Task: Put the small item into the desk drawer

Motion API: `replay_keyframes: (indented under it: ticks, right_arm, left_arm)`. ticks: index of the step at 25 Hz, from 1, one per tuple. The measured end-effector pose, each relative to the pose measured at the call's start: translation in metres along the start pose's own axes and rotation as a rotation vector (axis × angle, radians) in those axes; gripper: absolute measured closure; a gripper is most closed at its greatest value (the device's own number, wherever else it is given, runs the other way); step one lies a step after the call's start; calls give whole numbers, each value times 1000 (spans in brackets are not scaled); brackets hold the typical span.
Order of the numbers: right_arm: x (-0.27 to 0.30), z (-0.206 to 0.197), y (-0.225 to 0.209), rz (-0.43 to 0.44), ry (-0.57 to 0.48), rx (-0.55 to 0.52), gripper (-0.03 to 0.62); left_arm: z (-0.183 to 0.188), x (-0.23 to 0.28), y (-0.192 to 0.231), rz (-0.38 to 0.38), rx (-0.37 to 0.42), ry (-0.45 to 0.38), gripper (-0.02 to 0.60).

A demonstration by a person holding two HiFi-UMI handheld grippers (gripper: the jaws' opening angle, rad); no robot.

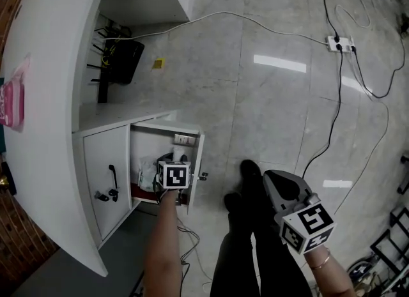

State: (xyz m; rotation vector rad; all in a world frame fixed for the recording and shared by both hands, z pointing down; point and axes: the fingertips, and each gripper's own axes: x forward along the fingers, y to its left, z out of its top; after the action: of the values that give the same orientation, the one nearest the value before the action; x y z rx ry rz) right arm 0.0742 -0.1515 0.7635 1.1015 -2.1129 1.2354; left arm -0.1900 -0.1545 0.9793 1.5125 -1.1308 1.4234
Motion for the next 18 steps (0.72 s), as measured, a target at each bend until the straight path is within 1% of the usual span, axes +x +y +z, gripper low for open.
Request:
replay_keyframes:
  ticks: [3,6,8,12,15,18]
  right_arm:
    - [4,2,-6,-11,-46,-2,586]
    - [10,-1,-5,-9,-44,1,586]
    - [14,-2,-3,-1,-42,5,586]
    - [16,-4,3,12,-37,16,586]
    - [16,-3,6,18,-29,10,586]
    - [13,3,11,25,-24,-2,586]
  left_arm:
    - [-2,13,1,-1,21,26,405]
    - [-5,24,3,-2,56,51,405]
    - [-5,30,4,-3,65,62,403]
    - [-3,33,4,-2,73,58,399]
    - [-6,31,3,-20,74,64,396]
    - [-3,17,6,-28,44,40,372]
